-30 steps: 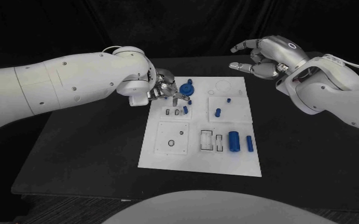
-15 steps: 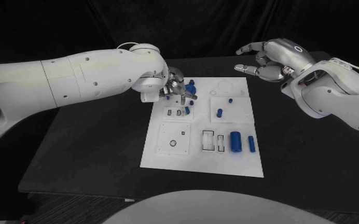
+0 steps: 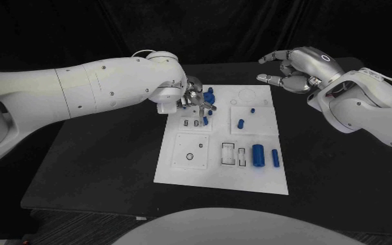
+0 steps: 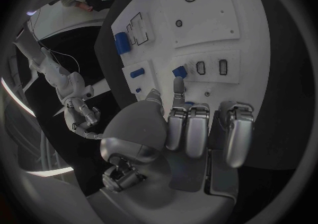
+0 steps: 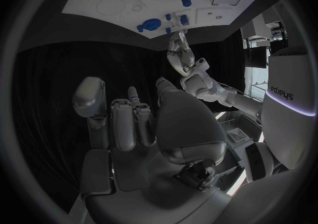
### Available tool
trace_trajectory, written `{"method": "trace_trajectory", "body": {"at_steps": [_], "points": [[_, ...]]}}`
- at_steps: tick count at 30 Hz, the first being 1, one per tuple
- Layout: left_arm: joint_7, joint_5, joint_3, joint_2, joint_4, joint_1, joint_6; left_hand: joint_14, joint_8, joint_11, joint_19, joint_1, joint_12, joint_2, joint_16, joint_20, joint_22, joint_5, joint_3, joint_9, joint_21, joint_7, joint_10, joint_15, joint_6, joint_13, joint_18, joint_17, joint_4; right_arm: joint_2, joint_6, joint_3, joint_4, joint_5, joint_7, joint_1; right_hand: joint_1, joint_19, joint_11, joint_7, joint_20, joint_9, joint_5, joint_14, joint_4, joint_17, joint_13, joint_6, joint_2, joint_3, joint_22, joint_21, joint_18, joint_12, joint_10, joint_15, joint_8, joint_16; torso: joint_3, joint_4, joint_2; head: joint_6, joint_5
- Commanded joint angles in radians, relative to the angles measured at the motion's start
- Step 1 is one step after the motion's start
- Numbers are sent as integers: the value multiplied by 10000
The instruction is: Assemble the parts on the task board
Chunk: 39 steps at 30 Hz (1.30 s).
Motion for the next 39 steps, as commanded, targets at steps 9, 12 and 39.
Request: {"method": "trace_trajectory", "body": {"at_steps": [9, 12, 39], "points": [[-101, -18, 9, -58, -12, -78, 58, 1021, 82, -28, 1032, -68, -44, -145, 26, -45, 2631, -81, 197, 613, 44, -111, 1060, -33, 317, 2621, -60, 2631, -61, 33, -64, 8, -61, -6, 71, -88, 96, -75, 41, -10, 2, -23, 84, 614, -43, 1186, 1835, -27, -18, -18, 893, -130, 105, -115, 327, 32, -62, -86, -10, -3, -18, 2, -21], [-116, -18, 9, -69, -9, -115, 105, 1021, 126, -47, 1032, -80, -44, -158, 26, -61, 2631, -79, 237, 791, 44, -131, 1060, -52, 318, 2621, -60, 2631, -75, 45, -47, 8, -77, -6, 82, -105, 96, -75, 41, -10, 2, -23, 84, 614, -43, 1186, 1835, -27, -18, -18, 893, -130, 105, -115, 327, 32, -62, -86, -7, 5, -29, 2, 31], [70, -18, 8, 79, -298, -425, 273, 1021, -303, -40, 993, 69, -44, -206, 26, -93, 2601, -196, 537, 1197, 27, -102, 1060, -62, 115, 2621, -50, 2631, -329, 146, 12, 8, -195, -6, 153, -171, 78, -74, 52, 3, 6, -45, 104, 608, -13, 1174, 1788, -9, 4, -33, 897, -140, 102, -154, 283, 41, -61, -98, -39, 5, -46, 2, 46]]}}
